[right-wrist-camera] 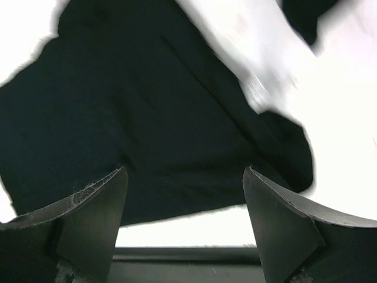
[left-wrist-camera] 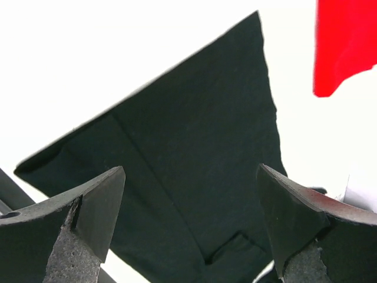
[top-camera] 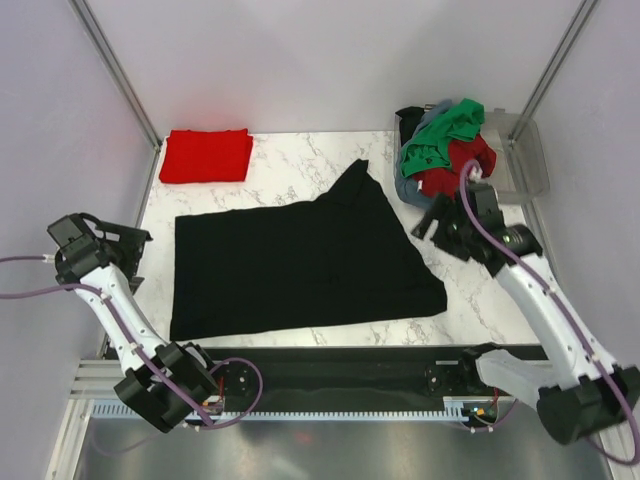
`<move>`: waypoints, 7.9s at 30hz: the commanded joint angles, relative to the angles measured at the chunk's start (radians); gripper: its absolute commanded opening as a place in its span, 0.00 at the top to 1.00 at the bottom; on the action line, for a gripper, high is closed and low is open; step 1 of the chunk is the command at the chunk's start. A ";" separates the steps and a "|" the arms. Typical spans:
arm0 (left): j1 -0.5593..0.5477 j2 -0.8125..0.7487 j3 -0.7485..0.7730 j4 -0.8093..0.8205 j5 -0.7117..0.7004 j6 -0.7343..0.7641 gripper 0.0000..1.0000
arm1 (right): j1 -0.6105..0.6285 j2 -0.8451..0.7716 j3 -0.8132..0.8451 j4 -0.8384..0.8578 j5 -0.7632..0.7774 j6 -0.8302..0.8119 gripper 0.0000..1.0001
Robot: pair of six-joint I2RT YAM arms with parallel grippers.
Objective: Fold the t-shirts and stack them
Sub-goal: Fold the tshirt
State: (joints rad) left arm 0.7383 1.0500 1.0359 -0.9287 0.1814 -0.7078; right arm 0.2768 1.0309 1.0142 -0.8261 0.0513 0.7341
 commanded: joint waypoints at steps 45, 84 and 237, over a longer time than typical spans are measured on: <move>-0.263 0.533 0.074 0.465 -0.071 0.214 0.10 | 0.047 1.598 1.347 0.475 0.137 -0.351 0.83; -0.404 1.036 0.443 0.495 -0.152 0.272 0.51 | 0.059 1.189 0.883 0.444 0.005 -0.276 1.00; -1.199 -0.028 -0.095 0.067 -0.057 -0.085 0.29 | 0.087 0.737 0.634 0.509 -0.236 -0.019 0.02</move>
State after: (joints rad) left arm -0.4946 1.0901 1.0149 -0.7757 0.1524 -0.8669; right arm 0.3077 2.0445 1.9133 -0.2157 -0.3267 0.7799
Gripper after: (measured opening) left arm 0.709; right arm 0.982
